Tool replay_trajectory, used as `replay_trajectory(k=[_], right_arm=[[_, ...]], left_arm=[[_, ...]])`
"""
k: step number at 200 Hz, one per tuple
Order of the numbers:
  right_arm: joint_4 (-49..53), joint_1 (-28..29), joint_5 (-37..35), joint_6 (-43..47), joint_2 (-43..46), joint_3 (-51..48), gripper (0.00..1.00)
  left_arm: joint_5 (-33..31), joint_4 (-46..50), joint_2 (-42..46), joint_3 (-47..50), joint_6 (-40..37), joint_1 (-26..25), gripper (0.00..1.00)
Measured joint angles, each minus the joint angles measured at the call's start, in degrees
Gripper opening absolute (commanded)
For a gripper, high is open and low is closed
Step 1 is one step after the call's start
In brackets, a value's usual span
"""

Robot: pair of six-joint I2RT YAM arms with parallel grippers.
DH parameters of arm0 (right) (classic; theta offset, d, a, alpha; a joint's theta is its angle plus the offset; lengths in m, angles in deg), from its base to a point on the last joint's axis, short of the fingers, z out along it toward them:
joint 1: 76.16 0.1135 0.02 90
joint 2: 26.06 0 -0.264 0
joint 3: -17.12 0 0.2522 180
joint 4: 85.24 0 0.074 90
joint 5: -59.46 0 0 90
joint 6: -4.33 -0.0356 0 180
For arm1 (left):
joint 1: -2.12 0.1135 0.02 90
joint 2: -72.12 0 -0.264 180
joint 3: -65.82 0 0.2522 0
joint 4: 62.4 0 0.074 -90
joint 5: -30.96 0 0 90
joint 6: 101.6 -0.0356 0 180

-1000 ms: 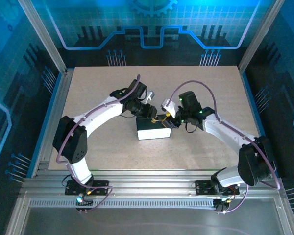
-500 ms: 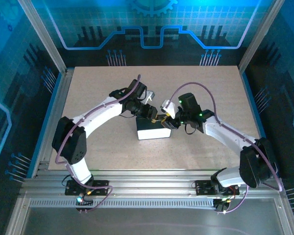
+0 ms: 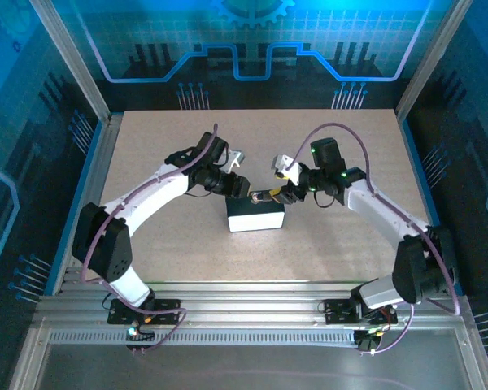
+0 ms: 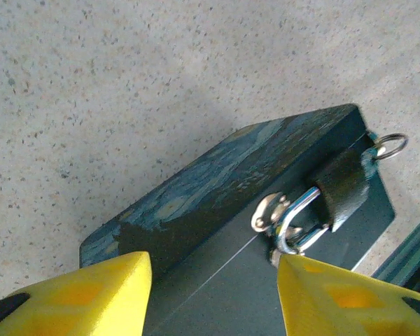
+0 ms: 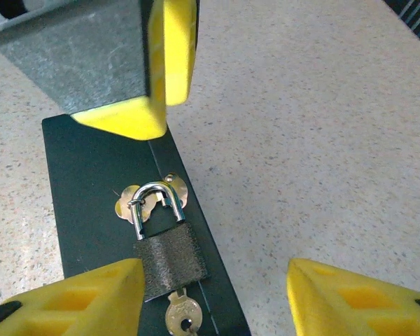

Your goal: Unlock the padlock with the key

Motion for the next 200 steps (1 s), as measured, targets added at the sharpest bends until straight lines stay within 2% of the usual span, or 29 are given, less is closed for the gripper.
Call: replay_trajectory(k=[52, 144, 200], right_arm=[[8.55, -0.44, 6.86, 6.86, -8.07, 8.00, 0.56], [14.23, 1.29, 5.42, 10.84, -12.68, 9.18, 0.55], [13.94, 1.51, 3.80, 10.91, -13.20, 9.75, 0.32]], left_arm=[[-0.42, -0.90, 0.00, 0.52, -1.31, 0.92, 0.52], [-0.52, -2.89, 0.00, 3.76, -1.73, 3.13, 0.51], [0.04, -4.72, 0.00, 4.61, -1.70, 3.30, 0.51]])
